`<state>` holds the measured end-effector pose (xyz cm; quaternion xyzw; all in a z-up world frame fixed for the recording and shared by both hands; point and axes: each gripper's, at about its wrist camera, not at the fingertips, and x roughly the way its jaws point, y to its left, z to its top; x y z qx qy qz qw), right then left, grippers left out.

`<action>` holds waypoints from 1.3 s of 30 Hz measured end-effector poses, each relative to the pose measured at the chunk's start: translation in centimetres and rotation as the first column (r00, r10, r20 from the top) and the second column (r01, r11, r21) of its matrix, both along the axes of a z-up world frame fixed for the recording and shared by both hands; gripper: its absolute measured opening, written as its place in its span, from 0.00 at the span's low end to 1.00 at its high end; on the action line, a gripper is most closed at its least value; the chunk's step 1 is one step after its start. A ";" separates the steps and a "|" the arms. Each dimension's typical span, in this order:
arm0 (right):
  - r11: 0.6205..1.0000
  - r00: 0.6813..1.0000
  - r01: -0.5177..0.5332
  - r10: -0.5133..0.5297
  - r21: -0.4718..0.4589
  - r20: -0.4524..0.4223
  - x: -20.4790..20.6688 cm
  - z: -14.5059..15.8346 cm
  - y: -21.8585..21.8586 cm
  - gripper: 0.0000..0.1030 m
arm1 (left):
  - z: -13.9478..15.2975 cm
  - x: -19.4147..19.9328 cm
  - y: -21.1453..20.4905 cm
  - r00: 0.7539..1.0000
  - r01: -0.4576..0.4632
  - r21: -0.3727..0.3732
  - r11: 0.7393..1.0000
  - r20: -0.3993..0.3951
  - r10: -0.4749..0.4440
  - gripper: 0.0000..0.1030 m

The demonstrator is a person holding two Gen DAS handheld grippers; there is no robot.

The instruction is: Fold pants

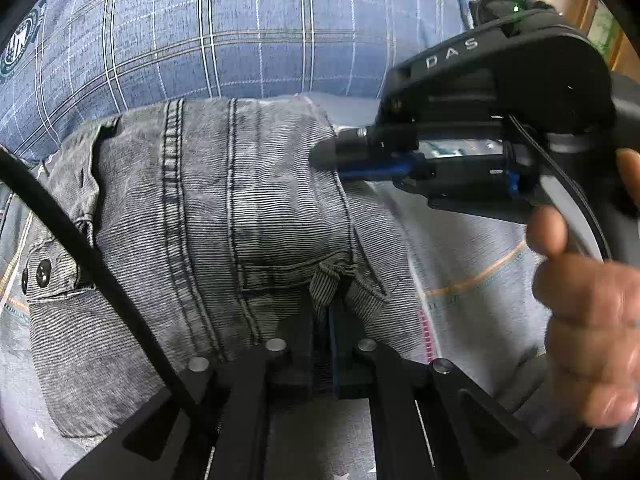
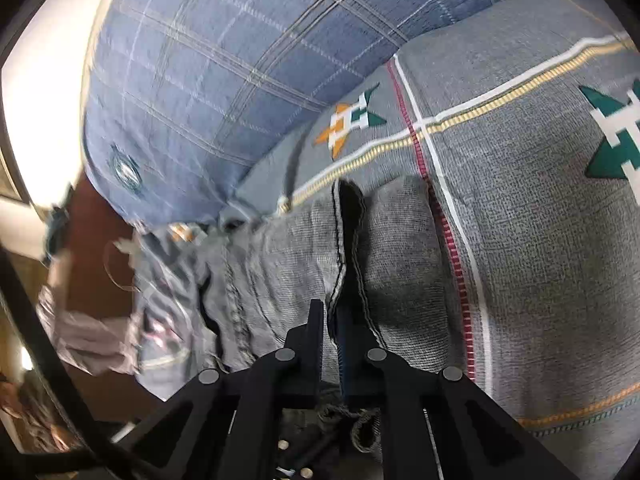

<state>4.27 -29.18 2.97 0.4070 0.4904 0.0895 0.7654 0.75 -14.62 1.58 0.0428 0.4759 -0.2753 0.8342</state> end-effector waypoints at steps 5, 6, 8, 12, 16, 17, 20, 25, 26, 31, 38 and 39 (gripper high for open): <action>1.000 0.998 0.021 -0.020 -0.016 0.056 -0.1 1.2 -0.3 0.72 | 0.6 -0.3 -1.2 1.000 0.021 0.014 1.000 0.018 -0.021 0.07; 1.000 0.998 0.005 -0.004 -0.021 0.057 0.0 1.2 -0.2 0.72 | 0.7 -0.5 -1.2 1.000 0.022 0.009 1.000 0.022 -0.022 0.07; 1.000 0.999 -0.020 0.021 -0.017 0.046 0.0 1.1 0.3 0.72 | 1.0 -1.1 -0.8 1.000 0.012 -0.015 1.000 0.017 -0.012 0.07; 0.999 0.998 -0.016 0.018 -0.043 0.055 -0.5 1.6 0.3 0.72 | 1.1 -1.2 1.2 1.000 -0.024 -0.102 0.995 -0.014 0.023 0.07; 0.998 0.991 -0.040 0.045 -0.049 0.122 -0.7 2.9 0.4 0.72 | 0.6 -0.3 2.1 0.999 -0.025 -0.129 0.991 -0.029 0.022 0.07; 0.997 0.992 -0.051 0.057 -0.054 0.115 -0.6 2.7 0.7 0.71 | 0.5 -0.2 2.6 0.999 -0.027 -0.139 0.990 -0.035 0.023 0.07; 0.993 0.994 -0.080 0.086 -0.081 0.066 0.0 1.6 1.5 0.56 | 0.8 -0.3 3.0 0.999 -0.025 -0.148 0.989 -0.031 0.021 0.07; 0.986 0.996 -0.087 0.086 -0.141 -0.013 0.5 -0.2 2.2 0.06 | 1.4 0.5 2.9 1.000 -0.005 -0.149 0.989 -0.007 0.004 0.07; 0.986 0.996 -0.084 0.086 -0.145 0.007 0.2 0.4 2.2 0.06 | 1.8 0.3 3.0 1.000 -0.001 -0.155 0.988 0.000 0.001 0.07; 0.976 0.998 -0.046 0.052 -0.211 0.024 -0.4 1.7 1.6 0.03 | 0.7 0.5 1.7 0.999 0.045 -0.080 0.996 -0.001 -0.046 0.07; 0.994 0.998 -0.043 0.039 -0.101 -0.045 0.1 -1.2 0.4 0.13 | 0.5 0.2 3.2 0.997 0.056 -0.097 0.994 -0.052 -0.061 0.33; 0.994 0.999 -0.030 0.028 -0.107 -0.022 -0.2 -0.5 0.1 0.27 | 1.4 -0.2 4.2 0.996 0.062 -0.115 0.991 -0.049 -0.068 0.46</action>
